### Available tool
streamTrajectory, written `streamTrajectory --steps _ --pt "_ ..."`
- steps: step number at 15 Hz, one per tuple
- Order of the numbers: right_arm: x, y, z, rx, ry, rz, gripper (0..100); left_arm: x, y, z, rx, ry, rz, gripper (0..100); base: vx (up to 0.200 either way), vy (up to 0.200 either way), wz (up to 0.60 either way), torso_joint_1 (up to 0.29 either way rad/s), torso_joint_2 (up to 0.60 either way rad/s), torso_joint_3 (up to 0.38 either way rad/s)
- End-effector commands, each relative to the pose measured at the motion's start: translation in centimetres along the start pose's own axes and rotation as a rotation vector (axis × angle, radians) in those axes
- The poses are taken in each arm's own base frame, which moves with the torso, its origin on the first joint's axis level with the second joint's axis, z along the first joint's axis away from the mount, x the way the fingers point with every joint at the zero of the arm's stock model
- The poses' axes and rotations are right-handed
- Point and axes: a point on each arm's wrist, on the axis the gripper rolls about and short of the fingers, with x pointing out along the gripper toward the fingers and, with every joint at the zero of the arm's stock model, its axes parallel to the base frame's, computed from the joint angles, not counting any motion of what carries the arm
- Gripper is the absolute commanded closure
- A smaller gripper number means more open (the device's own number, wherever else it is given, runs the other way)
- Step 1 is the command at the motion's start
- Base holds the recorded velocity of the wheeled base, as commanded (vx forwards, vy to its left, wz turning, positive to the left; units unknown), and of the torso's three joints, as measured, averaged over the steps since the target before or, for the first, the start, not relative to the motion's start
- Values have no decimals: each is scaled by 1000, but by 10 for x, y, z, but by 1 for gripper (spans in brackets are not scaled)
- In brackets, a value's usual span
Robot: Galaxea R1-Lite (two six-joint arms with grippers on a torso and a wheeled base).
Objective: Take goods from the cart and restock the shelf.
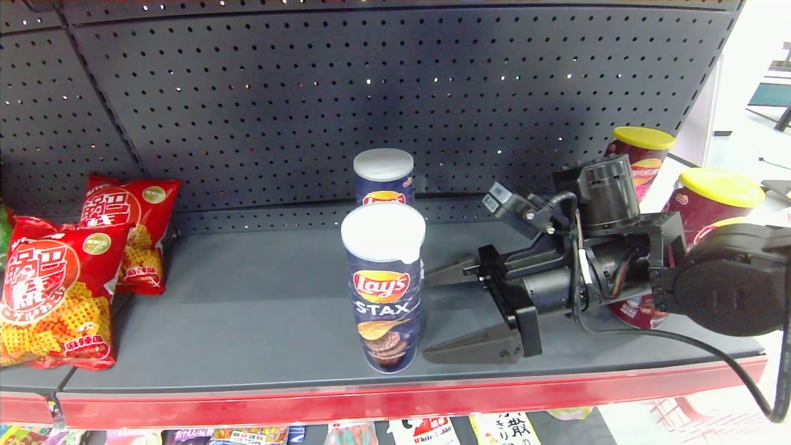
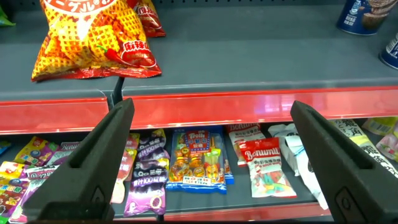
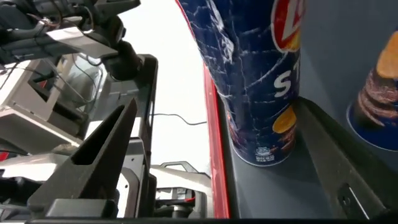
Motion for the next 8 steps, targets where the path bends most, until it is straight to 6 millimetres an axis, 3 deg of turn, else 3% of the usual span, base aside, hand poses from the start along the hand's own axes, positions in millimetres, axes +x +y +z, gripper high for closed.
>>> streamTrajectory --steps 1,8 --pt "-1 -8 -5 15 10 -27 0 0 0 0 0 1 0 0 0 0 0 0 0 0" --pt "-21 -22 -5 15 -7 -103 0 0 0 0 0 1 0 0 0 0 0 0 0 0"
